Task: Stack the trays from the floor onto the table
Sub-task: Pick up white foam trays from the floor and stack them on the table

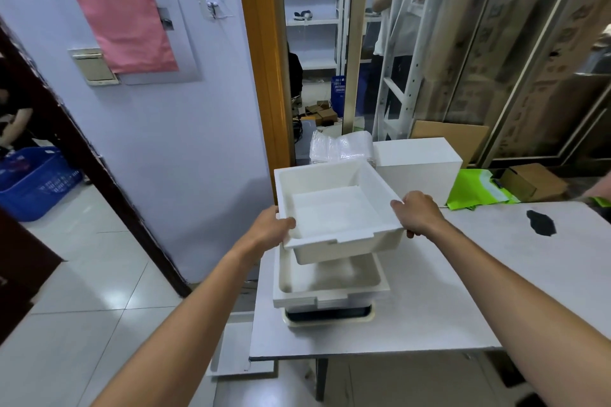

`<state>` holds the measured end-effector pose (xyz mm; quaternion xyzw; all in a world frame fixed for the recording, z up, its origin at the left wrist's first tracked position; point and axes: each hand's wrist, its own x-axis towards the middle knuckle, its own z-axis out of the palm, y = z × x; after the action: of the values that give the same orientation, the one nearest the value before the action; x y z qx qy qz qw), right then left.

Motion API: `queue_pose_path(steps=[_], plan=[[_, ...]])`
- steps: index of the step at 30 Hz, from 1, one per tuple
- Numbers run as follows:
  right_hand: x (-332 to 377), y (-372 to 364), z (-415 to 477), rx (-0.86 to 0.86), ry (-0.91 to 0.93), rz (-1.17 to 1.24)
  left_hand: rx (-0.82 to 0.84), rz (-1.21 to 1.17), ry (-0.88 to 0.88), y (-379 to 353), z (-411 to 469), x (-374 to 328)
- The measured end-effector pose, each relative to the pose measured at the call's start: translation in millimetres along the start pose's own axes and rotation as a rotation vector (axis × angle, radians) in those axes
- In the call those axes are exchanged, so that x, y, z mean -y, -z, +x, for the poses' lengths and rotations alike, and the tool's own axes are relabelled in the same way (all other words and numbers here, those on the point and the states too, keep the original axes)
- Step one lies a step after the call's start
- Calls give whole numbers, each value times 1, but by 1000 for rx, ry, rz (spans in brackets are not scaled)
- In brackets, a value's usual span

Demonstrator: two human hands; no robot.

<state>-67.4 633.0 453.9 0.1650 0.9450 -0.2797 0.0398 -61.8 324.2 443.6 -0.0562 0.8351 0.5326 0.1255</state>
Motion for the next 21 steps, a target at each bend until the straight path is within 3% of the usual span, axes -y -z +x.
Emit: queue_pose_path(steps=[10, 21], plan=[[-8, -37, -13, 140, 59, -138, -197, 317, 53, 0, 5, 28], [-15, -66, -15, 222, 3, -181, -139, 385, 128, -7, 17, 71]])
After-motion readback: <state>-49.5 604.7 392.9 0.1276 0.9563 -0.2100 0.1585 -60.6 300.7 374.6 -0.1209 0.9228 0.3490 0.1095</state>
